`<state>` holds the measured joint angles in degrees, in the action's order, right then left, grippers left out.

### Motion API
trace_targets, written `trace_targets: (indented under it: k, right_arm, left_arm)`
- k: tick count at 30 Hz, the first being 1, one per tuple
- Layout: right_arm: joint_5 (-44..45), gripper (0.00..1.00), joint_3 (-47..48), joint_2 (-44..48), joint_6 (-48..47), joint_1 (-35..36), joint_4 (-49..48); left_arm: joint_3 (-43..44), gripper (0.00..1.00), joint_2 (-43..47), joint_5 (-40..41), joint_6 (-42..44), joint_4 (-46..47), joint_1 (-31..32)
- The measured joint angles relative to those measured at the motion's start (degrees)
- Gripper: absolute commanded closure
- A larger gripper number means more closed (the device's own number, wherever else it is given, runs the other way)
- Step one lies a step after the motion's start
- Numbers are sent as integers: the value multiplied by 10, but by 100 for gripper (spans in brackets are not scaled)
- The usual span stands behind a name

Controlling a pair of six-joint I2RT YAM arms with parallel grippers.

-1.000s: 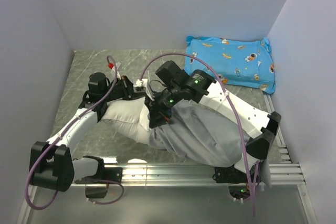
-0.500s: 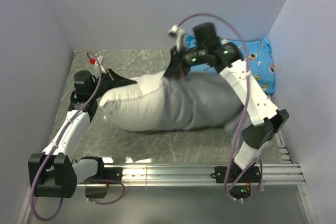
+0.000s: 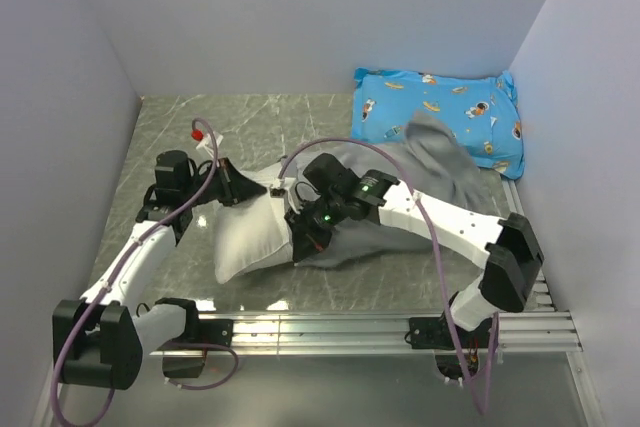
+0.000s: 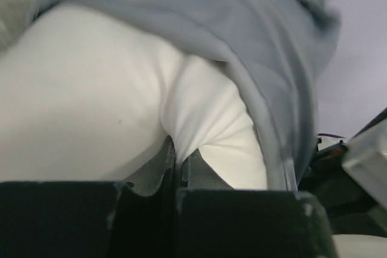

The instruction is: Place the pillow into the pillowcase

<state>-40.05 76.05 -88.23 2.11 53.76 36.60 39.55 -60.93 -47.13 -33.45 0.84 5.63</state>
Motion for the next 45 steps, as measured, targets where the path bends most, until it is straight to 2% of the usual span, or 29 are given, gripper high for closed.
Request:
trace_targets:
  k: [3, 9, 12, 15, 16, 17, 18, 19, 20, 21, 22, 24, 27, 30, 32, 35, 39, 43, 45]
  right_arm:
    - [15, 99, 10, -16, -2, -8, 35]
    - [-32, 100, 138, -16, 0, -47, 33]
    - [-59, 100, 133, -5, 3, -42, 20]
    - [-68, 100, 103, -6, -3, -21, 20]
    - [-73, 96, 89, -6, -4, -16, 19]
    - [-79, 84, 68, -7, -5, -9, 19]
    - [-84, 75, 51, -9, -6, -5, 23]
    - [-90, 61, 39, -12, -14, -2, 32]
    - [-94, 36, 35, -17, -21, -2, 52]
    - [-100, 29, 38, -21, -31, -4, 73]
    - [-106, 23, 48, -23, -47, -12, 95]
    - [-117, 17, 89, -26, -70, -44, 140]
    - [-118, 11, 183, -25, -77, -143, 151]
    - [-44, 9, 250, -23, -78, -242, 132]
    - [19, 7, 285, -37, -94, -279, 137]
    - [87, 5, 329, -92, -129, -293, 148]
    - [115, 4, 330, -194, -172, -301, 159]
    - [92, 4, 330, -285, -214, -301, 208]
    - [59, 7, 335, -315, -237, -300, 245]
  left_arm:
    - [-28, 100, -14, -12, -5, 5, 4]
    - [-47, 100, -20, -10, -48, 81, -1]
    - [-44, 100, -17, -7, -49, 94, 2]
    - [-25, 100, -10, -10, -5, 52, 18]
    - [-18, 100, -8, -16, 13, 36, 23]
    - [-9, 98, -4, -27, 41, 11, 28]
    - [2, 85, -2, -36, 66, -22, 31]
    - [19, 74, -1, -48, 105, -68, 34]
    - [40, 61, -2, -62, 151, -120, 35]
    - [61, 38, -5, -74, 190, -170, 33]
    - [85, 31, -9, -88, 231, -217, 27]
    - [136, 1, -19, -116, 303, -298, -5]
    - [206, 1, -36, -132, 364, -360, -56]
    - [270, 1, -75, -123, 398, -373, -74]
    - [302, 1, -115, -109, 410, -374, -74]
    - [334, 1, -194, -89, 432, -379, -75]
    - [347, 1, -311, -74, 469, -402, -81]
    - [379, 1, -401, -84, 539, -480, -82]
    - [400, 1, -430, -106, 590, -535, -82]
